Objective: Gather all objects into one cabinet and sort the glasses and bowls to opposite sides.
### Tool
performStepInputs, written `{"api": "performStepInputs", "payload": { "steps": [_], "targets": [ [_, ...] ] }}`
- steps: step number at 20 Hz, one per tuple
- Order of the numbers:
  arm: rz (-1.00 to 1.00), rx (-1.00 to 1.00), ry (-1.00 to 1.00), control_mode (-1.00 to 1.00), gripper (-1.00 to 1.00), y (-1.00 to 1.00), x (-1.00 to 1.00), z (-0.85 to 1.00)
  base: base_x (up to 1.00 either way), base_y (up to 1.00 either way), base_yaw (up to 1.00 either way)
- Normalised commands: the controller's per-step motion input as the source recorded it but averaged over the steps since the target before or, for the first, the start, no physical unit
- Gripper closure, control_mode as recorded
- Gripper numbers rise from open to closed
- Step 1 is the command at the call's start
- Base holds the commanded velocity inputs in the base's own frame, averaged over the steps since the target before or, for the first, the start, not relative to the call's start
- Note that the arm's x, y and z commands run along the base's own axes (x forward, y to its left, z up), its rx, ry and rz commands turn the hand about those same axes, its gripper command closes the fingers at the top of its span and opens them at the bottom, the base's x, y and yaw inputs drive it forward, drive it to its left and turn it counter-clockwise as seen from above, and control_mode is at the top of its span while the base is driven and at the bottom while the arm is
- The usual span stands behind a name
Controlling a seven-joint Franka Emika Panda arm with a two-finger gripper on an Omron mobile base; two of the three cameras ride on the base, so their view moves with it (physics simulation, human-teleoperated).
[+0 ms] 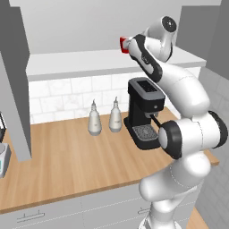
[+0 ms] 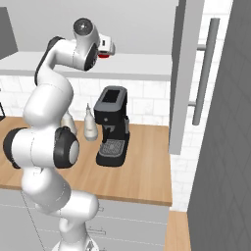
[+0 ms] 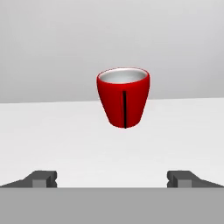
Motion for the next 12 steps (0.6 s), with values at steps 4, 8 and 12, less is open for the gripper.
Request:
{"api": "performStepInputs", "payload": {
  "steps": [4, 8, 12],
  "targets": [
    [0.00, 0.00, 0.01, -1.00, -1.00, 0.00, 0.28, 0.00, 0.00, 0.00, 0.00],
    [0.00, 0.00, 0.00, -1.00, -1.00, 0.00, 0.17, 0.00, 0.00, 0.00, 0.00],
    [0.00, -0.05, 0.00, -1.00, -1.00, 0.00, 0.27, -0.16, 0.00, 0.00, 0.00]
  ]
}}
